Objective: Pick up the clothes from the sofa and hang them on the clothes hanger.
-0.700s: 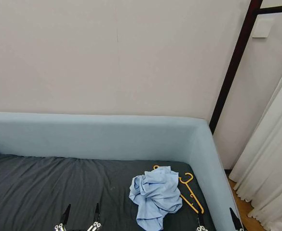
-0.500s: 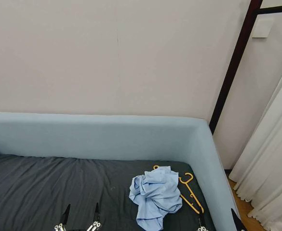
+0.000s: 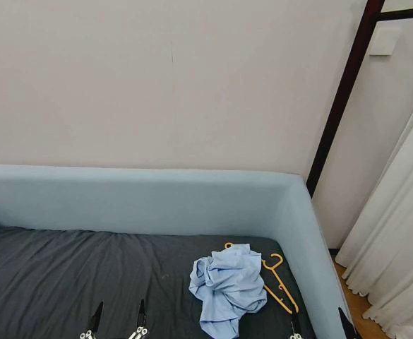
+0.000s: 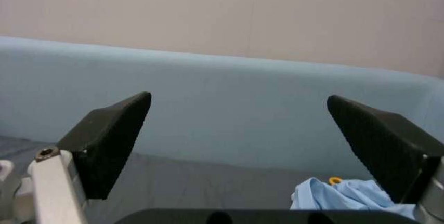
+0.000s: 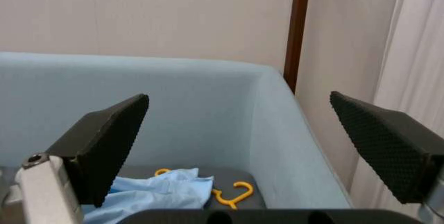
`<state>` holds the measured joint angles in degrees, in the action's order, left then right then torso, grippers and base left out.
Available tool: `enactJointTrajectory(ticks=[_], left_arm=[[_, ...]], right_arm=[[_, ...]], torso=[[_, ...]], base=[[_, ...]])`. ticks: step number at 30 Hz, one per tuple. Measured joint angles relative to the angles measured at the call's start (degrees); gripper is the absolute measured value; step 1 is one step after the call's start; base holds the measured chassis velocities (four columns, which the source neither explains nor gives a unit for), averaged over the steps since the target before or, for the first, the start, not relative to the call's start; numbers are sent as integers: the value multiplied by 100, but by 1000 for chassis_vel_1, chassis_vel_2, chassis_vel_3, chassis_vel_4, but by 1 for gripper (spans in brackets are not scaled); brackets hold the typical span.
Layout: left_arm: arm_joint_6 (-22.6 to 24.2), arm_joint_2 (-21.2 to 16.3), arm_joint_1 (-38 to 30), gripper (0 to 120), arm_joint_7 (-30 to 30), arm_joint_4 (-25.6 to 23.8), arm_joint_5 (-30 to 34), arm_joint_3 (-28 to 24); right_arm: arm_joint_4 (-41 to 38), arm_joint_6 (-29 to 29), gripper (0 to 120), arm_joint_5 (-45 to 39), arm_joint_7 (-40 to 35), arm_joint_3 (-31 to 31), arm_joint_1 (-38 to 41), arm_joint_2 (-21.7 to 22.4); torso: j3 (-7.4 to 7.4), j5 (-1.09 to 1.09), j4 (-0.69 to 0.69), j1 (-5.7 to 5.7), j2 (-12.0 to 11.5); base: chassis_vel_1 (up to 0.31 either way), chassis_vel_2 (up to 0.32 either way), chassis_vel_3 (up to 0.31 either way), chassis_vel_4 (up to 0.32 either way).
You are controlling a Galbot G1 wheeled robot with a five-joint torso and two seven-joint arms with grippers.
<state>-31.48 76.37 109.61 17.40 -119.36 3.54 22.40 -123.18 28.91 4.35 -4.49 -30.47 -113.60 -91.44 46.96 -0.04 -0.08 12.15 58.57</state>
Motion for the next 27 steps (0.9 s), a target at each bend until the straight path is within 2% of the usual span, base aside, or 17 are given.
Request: enactJointTrajectory(ticks=[5, 9, 12, 13, 17, 18, 20, 22, 24, 25, 27], left_arm=[[-13, -5, -13, 100, 3, 35, -11, 7], [-52, -8, 13, 100, 10, 55, -17, 24], [-55, -80, -80, 100, 16, 138, -7, -21], [-55, -80, -80, 100, 16, 138, -7, -21], [-44, -177, -150, 100, 20, 252, 20, -134], [-73, -176, -105, 100, 23, 277, 17, -136], [-79, -175, -95, 100, 23, 280, 16, -134], [-169, -115, 60, 100, 44, 295, -18, -92], [-205, -71, 139, 100, 53, 311, -37, -48], [-205, -71, 139, 100, 53, 311, -37, -48], [-212, -9, 202, 100, 123, 345, -45, -7]], right_arm=[[-33, -200, 100, -93, -14, 42, 50, 125], [-128, -631, 100, -410, -25, 148, 96, 388], [-203, -1238, 100, -892, -78, 186, 148, 825], [-203, -1238, 100, -892, -78, 186, 148, 825], [-166, -1684, 100, -1382, -135, 94, 185, 1373], [-176, -1942, 100, -1697, -135, 76, 259, 1733], [-178, -1980, 100, -1738, -134, 74, 274, 1782], [-185, -2503, 100, -2332, -132, 86, 577, 2446], [-108, -2850, 100, -2754, -128, 117, 881, 2872], [-108, -2850, 100, -2754, -128, 117, 881, 2872], [9, -3280, 100, -3267, -36, 165, 1253, 3353]], torso=[[0, 0, 0, 0, 0], [0, 0, 0, 0, 0], [0, 0, 0, 0, 0], [0, 0, 0, 0, 0], [0, 0, -1, 0, 0], [0, 1, -3, 0, 0], [0, 0, -3, 0, 0], [0, 2, 2, 0, 0], [0, 2, 0, 0, 1], [0, 2, 0, 0, 1], [0, 2, 1, 0, 1]], base=[[0, 0, 0, 0], [0, 0, 0, 0], [0, 0, 0, 0], [0, 0, 0, 0], [0, 0, 0, 0], [0, 0, 0, 0], [0, 0, 0, 0], [0, 0, 0, 0], [0, 0, 0, 0], [0, 0, 0, 0], [0, 0, 0, 0]])
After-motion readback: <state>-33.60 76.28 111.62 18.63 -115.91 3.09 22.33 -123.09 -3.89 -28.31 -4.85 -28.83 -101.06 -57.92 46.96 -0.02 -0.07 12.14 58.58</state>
